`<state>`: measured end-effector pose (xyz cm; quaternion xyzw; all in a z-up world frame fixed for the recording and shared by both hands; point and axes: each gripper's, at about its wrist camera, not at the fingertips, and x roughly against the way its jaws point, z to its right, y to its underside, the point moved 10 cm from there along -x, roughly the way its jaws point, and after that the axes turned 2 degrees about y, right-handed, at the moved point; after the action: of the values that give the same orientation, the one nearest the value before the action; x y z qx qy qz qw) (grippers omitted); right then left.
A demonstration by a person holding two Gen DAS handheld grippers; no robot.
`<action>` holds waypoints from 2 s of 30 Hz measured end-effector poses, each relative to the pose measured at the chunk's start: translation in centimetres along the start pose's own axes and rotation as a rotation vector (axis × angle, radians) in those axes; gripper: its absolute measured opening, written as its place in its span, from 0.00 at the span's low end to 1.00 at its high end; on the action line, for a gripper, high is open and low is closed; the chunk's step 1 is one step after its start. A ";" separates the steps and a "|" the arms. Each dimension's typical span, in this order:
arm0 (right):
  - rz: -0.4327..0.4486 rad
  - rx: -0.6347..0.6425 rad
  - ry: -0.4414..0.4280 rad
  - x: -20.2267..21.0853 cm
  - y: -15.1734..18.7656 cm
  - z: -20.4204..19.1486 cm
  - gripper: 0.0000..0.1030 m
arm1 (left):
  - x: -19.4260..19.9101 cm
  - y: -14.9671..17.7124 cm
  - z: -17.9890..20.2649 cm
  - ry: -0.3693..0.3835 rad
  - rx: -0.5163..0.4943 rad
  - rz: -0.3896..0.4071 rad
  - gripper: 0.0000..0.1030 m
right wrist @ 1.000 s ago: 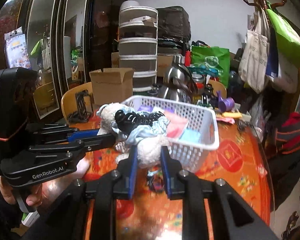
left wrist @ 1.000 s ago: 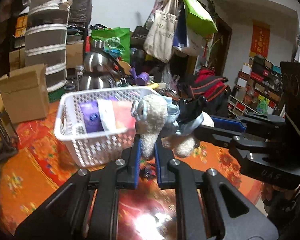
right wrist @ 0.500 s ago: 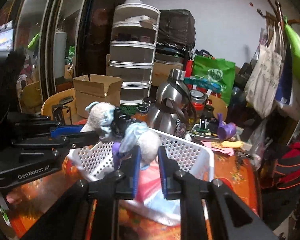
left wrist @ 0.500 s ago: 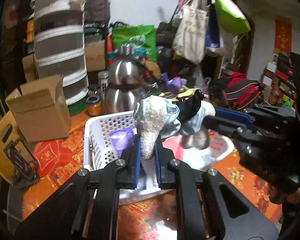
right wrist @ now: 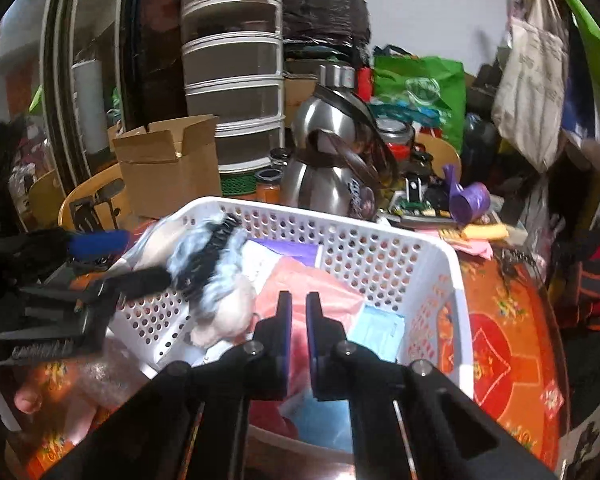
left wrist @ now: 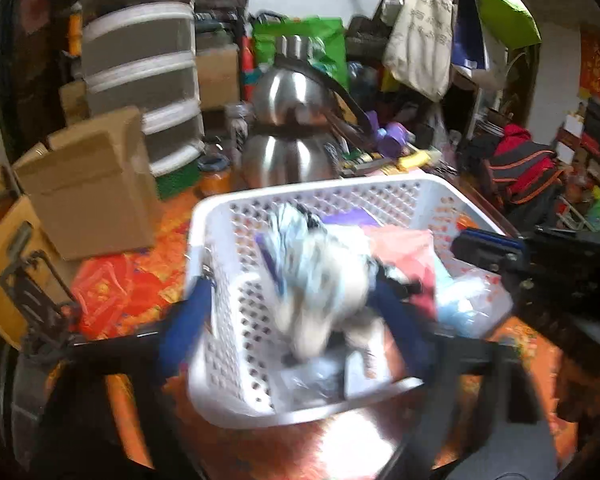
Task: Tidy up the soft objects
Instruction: 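Carry the plush toy into the white basket and open both grippers, then move both grippers back toward the black cable and white roll, then grasp the white-pink roll with the left gripper while the right gripper grasps the black cable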
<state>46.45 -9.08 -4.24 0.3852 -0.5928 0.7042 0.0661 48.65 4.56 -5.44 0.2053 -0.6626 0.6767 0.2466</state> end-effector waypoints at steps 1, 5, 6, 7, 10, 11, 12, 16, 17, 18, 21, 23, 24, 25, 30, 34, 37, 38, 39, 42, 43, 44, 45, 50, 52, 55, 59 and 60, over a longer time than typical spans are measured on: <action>-0.004 -0.015 -0.004 0.1 0.1 0.3 0.07 | 0.0 0.0 -0.1 -0.001 -0.001 0.001 0.87; 0.014 -0.042 0.019 0.9 0.3 1.2 0.43 | 0.2 0.0 -1.0 0.010 0.038 -0.004 0.87; 0.022 -0.049 0.026 1.1 0.2 1.4 0.55 | 0.3 0.0 -1.3 0.003 0.041 -0.006 0.87; 0.033 -0.050 0.034 1.4 0.2 1.5 0.58 | 0.4 0.1 -1.5 -0.002 0.042 -0.002 0.87; 0.037 -0.052 0.031 1.7 0.3 1.4 0.61 | 1.1 0.3 -1.8 -0.013 0.037 0.003 0.87; 0.037 -0.057 0.028 1.9 0.3 1.4 0.61 | 1.5 0.5 -1.9 -0.017 0.035 0.004 0.87; 0.043 -0.066 0.025 2.2 0.4 1.4 0.61 | 1.9 0.7 -2.0 -0.020 0.035 0.006 0.87; 0.071 -0.088 -0.006 4.1 1.2 0.6 0.63 | 4.5 2.1 -3.0 -0.051 0.051 0.017 0.87; 0.072 -0.095 -0.008 4.7 1.6 0.4 0.66 | 5.3 2.7 -3.5 -0.060 0.059 0.014 0.87; 0.075 -0.104 -0.014 5.3 2.1 0.3 0.69 | 5.9 3.3 -3.8 -0.066 0.067 0.006 0.87; 0.086 -0.111 -0.041 7.4 4.1 -0.7 0.70 | 7.8 5.7 -4.7 -0.062 0.098 -0.018 0.87; 0.096 -0.109 -0.046 8.7 5.7 -1.3 0.71 | 9.2 7.8 -5.1 -0.075 0.092 -0.028 0.87; 0.092 -0.108 -0.043 9.1 6.4 -1.5 0.74 | 9.9 8.8 -5.2 -0.084 0.088 -0.034 0.87; 0.079 -0.106 -0.043 9.4 7.5 -1.8 0.76 | 10.5 10.1 -5.5 -0.096 0.087 -0.047 0.87; -0.012 -0.157 -0.068 8.8 12.1 -2.5 0.76 | 11.8 15.5 -5.9 -0.112 0.102 -0.103 0.87; -0.072 -0.159 -0.061 7.1 14.4 -2.6 0.76 | 11.4 19.6 -5.6 -0.102 0.121 -0.158 0.87; -0.120 -0.157 -0.048 5.8 16.0 -2.7 0.76 | 10.7 21.3 -5.5 -0.114 0.114 -0.179 0.87; -0.133 -0.155 -0.048 5.4 16.4 -2.8 0.76 | 10.3 21.7 -5.4 -0.109 0.113 -0.193 0.87; -0.141 -0.151 -0.048 5.1 16.6 -2.9 0.76 | 9.9 22.0 -5.4 -0.108 0.113 -0.203 0.87; -0.163 -0.132 -0.036 4.5 17.1 -3.1 0.76 | 8.6 22.8 -5.6 -0.113 0.119 -0.237 0.87; -0.167 -0.132 -0.036 4.4 17.2 -3.1 0.76 | 8.1 23.1 -5.6 -0.112 0.121 -0.248 0.86; -0.170 -0.135 -0.036 4.3 17.2 -3.0 0.76 | 7.7 23.2 -5.5 -0.111 0.122 -0.255 0.86; -0.171 -0.139 -0.035 4.2 17.2 -2.9 0.76 | 7.4 23.4 -5.4 -0.109 0.123 -0.263 0.84; -0.191 -0.150 -0.030 3.7 17.5 -2.5 0.76 | 6.3 23.7 -5.1 -0.099 0.119 -0.292 0.47; -0.195 -0.146 -0.030 3.5 17.5 -2.7 0.76 | 5.8 23.7 -4.8 -0.069 0.133 -0.294 0.33; -0.202 -0.140 -0.028 3.1 17.5 -2.7 0.76 | 5.5 23.4 -5.0 -0.075 0.130 -0.292 0.30; -0.229 -0.123 -0.027 2.0 17.5 -3.2 0.76 | 4.6 22.2 -5.6 -0.075 0.119 -0.283 0.30; -0.235 -0.119 -0.027 1.7 17.6 -3.3 0.76 | 4.3 21.9 -5.8 -0.072 0.117 -0.282 0.30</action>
<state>34.08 -11.87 -16.96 0.4566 -0.5853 0.6499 0.1629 32.24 10.57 -20.43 0.3347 -0.5949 0.6651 0.3029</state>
